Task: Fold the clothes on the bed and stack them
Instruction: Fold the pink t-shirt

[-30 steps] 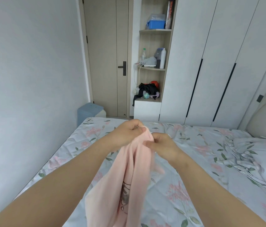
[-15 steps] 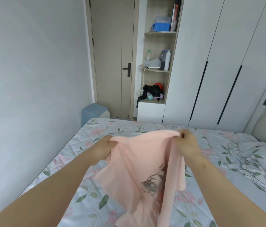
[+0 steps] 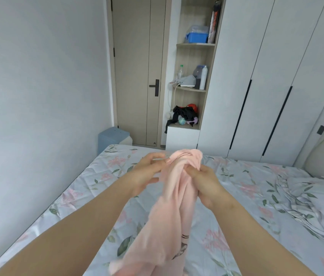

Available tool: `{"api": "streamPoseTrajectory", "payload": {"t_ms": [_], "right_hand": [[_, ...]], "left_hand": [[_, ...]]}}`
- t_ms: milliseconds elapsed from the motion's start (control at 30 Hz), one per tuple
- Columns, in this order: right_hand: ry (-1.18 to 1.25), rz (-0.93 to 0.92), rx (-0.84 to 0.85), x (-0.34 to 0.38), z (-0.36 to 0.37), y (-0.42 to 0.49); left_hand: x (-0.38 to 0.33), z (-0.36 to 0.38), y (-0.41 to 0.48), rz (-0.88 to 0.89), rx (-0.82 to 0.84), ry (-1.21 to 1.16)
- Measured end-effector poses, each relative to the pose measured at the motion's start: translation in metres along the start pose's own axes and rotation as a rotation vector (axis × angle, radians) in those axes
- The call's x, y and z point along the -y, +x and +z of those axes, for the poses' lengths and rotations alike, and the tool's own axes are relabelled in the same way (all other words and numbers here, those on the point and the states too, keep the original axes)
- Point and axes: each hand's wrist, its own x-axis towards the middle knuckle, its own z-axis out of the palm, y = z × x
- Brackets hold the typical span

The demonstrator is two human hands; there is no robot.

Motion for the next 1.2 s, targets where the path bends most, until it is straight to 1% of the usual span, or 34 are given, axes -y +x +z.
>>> {"api": "streamPoseTrajectory", "payload": {"t_ms": [67,133,167,200,233,300,367,433,500,567,600,633,700,733,800,833,867,933,1000,1033,1100,1167,1200], "right_hand": [[0.123,0.057,-0.082,0.009,-0.002,0.003],[0.213,0.089,-0.148,0.019,-0.003,0.005],[0.252,0.102,-0.179,0.024,-0.003,0.006],[0.29,0.111,-0.205,0.029,-0.004,0.006],[0.319,0.115,-0.222,0.032,-0.006,0.006],[0.329,0.112,-0.274,0.038,-0.014,0.008],[0.275,0.112,-0.347,0.04,-0.03,0.008],[0.179,0.092,-0.436,0.033,-0.047,0.008],[0.064,0.021,-0.507,0.021,-0.057,0.007],[-0.157,-0.051,-0.561,0.007,-0.059,0.009],[-0.293,-0.083,-0.548,0.004,-0.056,0.008],[-0.41,-0.135,-0.496,0.002,-0.051,0.008],[-0.576,-0.23,-0.299,0.005,-0.037,-0.001],[-0.591,-0.23,-0.169,0.007,-0.028,-0.006],[-0.471,-0.12,0.101,0.008,-0.016,-0.013],[-0.406,-0.077,0.196,0.006,-0.013,-0.015],[-0.395,-0.073,0.225,0.002,-0.012,-0.016],[-0.451,-0.124,0.123,0.0,-0.013,-0.015],[-0.448,-0.165,0.008,-0.001,-0.016,-0.01],[-0.415,-0.173,-0.018,0.0,-0.017,-0.009],[-0.36,-0.195,-0.056,0.007,-0.017,-0.008],[-0.36,-0.228,-0.146,0.013,-0.02,-0.006],[-0.385,-0.253,-0.222,0.015,-0.023,-0.005]], "left_hand": [[0.02,-0.005,-0.008,-0.077,0.082,0.085],[0.038,-0.004,-0.018,-0.149,0.23,0.108],[0.045,-0.001,-0.022,-0.162,0.3,0.116],[0.052,0.003,-0.025,-0.158,0.334,0.132],[0.058,0.007,-0.024,-0.143,0.311,0.149],[0.059,0.01,-0.02,-0.097,0.113,0.145],[0.051,0.005,-0.013,-0.075,-0.056,0.103],[0.038,-0.004,-0.009,-0.03,-0.105,0.135],[0.022,-0.008,-0.007,0.037,-0.104,0.243],[0.009,-0.006,-0.003,0.124,-0.112,0.38],[0.003,-0.002,-0.002,0.164,-0.101,0.451],[-0.002,0.003,0.0,0.199,-0.071,0.513],[-0.008,0.014,0.002,0.253,-0.006,0.582],[-0.009,0.019,0.002,0.272,0.009,0.595],[-0.011,0.026,0.002,0.29,0.017,0.586],[-0.011,0.028,0.002,0.29,0.011,0.571],[-0.012,0.028,0.002,0.28,0.001,0.558],[-0.011,0.024,-0.001,0.239,-0.001,0.51],[-0.006,0.017,-0.006,0.185,0.067,0.476],[0.0,0.012,-0.008,0.157,0.115,0.505],[0.013,0.005,-0.011,0.096,0.186,0.673],[0.026,0.0,-0.012,0.047,0.143,0.809],[0.03,-0.003,-0.011,0.029,0.094,0.809]]}}
